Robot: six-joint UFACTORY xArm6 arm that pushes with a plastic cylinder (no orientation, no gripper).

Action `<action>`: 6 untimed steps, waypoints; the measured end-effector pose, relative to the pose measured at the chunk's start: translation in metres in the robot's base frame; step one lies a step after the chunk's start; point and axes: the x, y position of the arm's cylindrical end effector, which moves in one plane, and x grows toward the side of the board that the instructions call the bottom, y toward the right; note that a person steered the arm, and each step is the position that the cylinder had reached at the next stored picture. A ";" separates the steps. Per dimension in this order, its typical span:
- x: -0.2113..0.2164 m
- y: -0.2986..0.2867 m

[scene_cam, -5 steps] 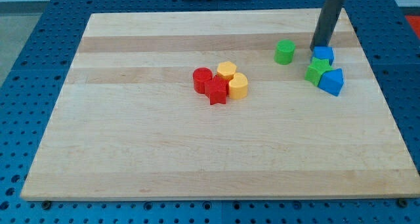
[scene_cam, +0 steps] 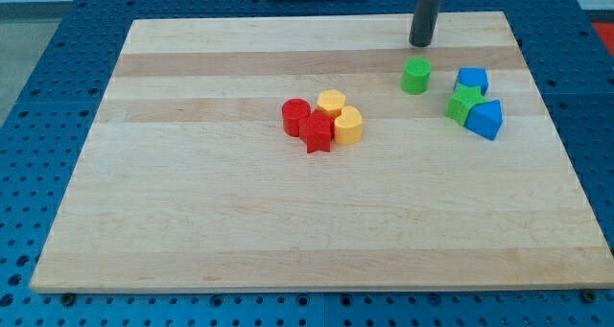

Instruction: Move your arm closer to the green circle

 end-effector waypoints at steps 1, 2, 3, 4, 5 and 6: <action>-0.016 -0.015; -0.038 -0.051; -0.017 -0.079; 0.028 -0.082; 0.059 -0.081; 0.076 -0.077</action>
